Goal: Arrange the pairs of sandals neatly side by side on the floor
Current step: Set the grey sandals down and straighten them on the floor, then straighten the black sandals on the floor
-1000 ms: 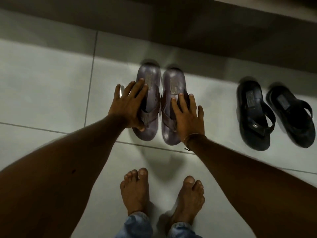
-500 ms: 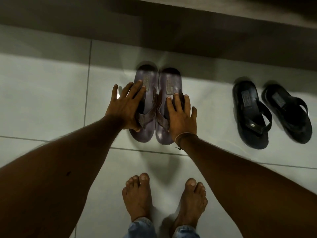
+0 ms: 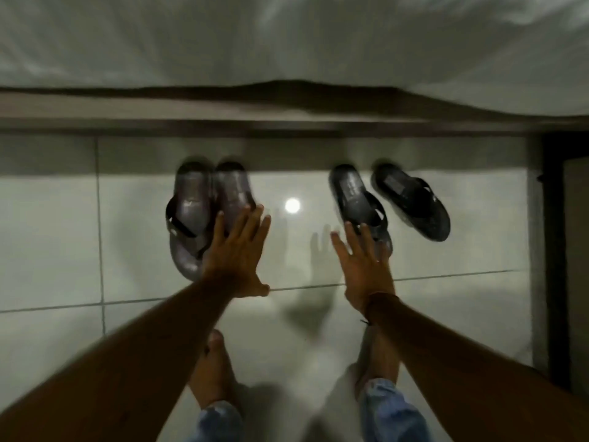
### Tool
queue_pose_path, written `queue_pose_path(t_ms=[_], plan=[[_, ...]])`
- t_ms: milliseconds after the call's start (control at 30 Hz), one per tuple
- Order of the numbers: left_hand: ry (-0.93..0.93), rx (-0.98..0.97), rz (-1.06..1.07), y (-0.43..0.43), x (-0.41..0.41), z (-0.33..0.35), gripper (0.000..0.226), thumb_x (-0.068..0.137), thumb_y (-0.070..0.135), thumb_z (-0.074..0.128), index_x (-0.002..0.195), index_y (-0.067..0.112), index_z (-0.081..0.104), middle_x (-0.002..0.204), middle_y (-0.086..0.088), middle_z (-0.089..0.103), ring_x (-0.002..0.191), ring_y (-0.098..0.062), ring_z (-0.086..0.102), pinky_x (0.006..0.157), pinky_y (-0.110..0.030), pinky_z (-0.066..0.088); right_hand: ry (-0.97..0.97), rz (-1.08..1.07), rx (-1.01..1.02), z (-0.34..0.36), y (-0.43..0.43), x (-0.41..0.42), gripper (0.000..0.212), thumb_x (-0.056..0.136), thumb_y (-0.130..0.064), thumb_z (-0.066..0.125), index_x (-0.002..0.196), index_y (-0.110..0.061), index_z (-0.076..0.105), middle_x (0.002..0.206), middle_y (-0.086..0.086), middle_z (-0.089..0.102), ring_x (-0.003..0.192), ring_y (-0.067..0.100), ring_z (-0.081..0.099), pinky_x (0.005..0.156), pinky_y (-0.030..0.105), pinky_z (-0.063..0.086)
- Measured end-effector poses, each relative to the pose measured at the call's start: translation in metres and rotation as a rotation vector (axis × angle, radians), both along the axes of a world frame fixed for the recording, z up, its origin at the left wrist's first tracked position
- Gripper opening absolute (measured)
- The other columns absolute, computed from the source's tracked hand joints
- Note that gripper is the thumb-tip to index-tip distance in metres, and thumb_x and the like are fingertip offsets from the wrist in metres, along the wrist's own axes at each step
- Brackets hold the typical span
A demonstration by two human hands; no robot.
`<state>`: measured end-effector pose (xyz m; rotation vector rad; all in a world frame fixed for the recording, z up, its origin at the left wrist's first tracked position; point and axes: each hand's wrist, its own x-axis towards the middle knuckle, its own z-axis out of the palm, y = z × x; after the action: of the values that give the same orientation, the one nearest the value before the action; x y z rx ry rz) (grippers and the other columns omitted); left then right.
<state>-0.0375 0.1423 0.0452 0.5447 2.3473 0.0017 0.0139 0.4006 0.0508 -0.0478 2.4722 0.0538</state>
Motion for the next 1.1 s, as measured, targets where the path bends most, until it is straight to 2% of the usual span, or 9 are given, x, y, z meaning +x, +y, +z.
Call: queue_pose_path(t_ms=[100,200,367,467,567,633,733,867,1100], plan=[[-0.044,0.084,0.12,0.079,0.008,-0.006,0.146,0.066,0.086,0.065,0.165,0.019,-0.018,0.171,-0.006,-0.031,0.157,-0.029,-0.027,0.124,-0.067,-0.007,-0.043,0.038,0.121,0.004,0.098,-0.012,0.093,0.092,-0.002,0.053,0.162,-0.028,-0.002,0.172,0.006,-0.007,0.157,0.035,-0.007,0.123,0.062,0.013],[-0.066,0.11,0.147,0.154,0.002,-0.028,0.148,0.066,0.087,0.068,0.165,0.016,-0.018,0.172,-0.006,-0.03,0.157,-0.029,-0.029,0.125,-0.066,-0.009,-0.041,0.083,0.187,-0.012,0.18,-0.039,0.085,0.09,0.0,0.042,0.162,-0.028,0.007,0.172,0.008,-0.005,0.157,0.037,-0.006,0.123,0.061,0.012],[-0.005,0.152,0.261,0.241,-0.014,-0.071,0.156,0.057,0.082,0.079,0.166,0.016,-0.012,0.176,-0.007,-0.015,0.16,-0.03,-0.018,0.125,-0.067,-0.005,0.034,0.345,0.188,-0.053,0.257,-0.093,0.097,0.088,-0.013,0.066,0.162,-0.025,0.005,0.172,0.009,-0.005,0.157,0.037,-0.007,0.122,0.064,0.013],[0.021,0.118,0.376,0.267,-0.021,-0.09,0.16,0.049,0.082,0.081,0.166,0.017,-0.006,0.176,-0.007,-0.011,0.161,-0.032,-0.015,0.125,-0.069,-0.001,0.037,0.512,0.089,-0.07,0.267,-0.122,0.096,0.087,-0.02,0.067,0.163,-0.02,0.008,0.172,0.01,-0.003,0.157,0.039,-0.006,0.123,0.062,0.007],[0.071,0.108,0.404,0.28,-0.023,-0.108,0.162,0.047,0.076,0.088,0.166,0.018,-0.005,0.176,-0.009,-0.01,0.161,-0.034,-0.015,0.125,-0.07,0.002,0.088,0.572,0.06,-0.091,0.279,-0.131,0.092,0.091,-0.02,0.063,0.163,-0.022,0.006,0.172,0.007,-0.004,0.157,0.037,-0.005,0.124,0.062,0.007],[0.092,0.128,0.365,0.283,-0.026,-0.112,0.162,0.047,0.073,0.09,0.166,0.019,-0.005,0.176,-0.009,-0.01,0.161,-0.034,-0.015,0.126,-0.069,-0.001,0.084,0.504,0.06,-0.101,0.285,-0.127,0.096,0.091,-0.026,0.066,0.163,-0.025,0.002,0.172,0.005,-0.006,0.157,0.037,-0.006,0.123,0.063,0.01],[0.068,0.148,0.194,0.29,-0.042,-0.113,0.162,0.047,0.07,0.093,0.167,0.02,-0.004,0.176,-0.008,-0.009,0.161,-0.033,-0.015,0.126,-0.068,-0.002,0.02,0.313,0.059,-0.101,0.283,-0.112,0.121,0.076,-0.04,0.083,0.162,-0.027,-0.001,0.172,0.005,-0.009,0.156,0.038,-0.008,0.122,0.065,0.013],[0.077,0.102,-0.019,0.297,-0.065,-0.11,0.162,0.047,0.068,0.094,0.168,0.021,-0.002,0.176,-0.008,-0.01,0.161,-0.032,-0.014,0.127,-0.065,-0.002,-0.005,0.109,0.023,-0.106,0.276,-0.087,0.126,0.074,-0.04,0.086,0.162,-0.026,-0.002,0.171,0.007,-0.011,0.156,0.04,-0.01,0.122,0.065,0.013],[0.075,0.1,-0.013,0.306,-0.067,-0.109,0.159,0.05,0.066,0.095,0.168,0.02,-0.001,0.177,-0.008,-0.01,0.161,-0.032,-0.016,0.127,-0.065,-0.003,0.027,0.003,-0.014,-0.111,0.269,-0.087,0.13,0.069,-0.042,0.09,0.162,-0.027,0.0,0.171,0.009,-0.009,0.156,0.042,-0.009,0.121,0.066,0.016]])
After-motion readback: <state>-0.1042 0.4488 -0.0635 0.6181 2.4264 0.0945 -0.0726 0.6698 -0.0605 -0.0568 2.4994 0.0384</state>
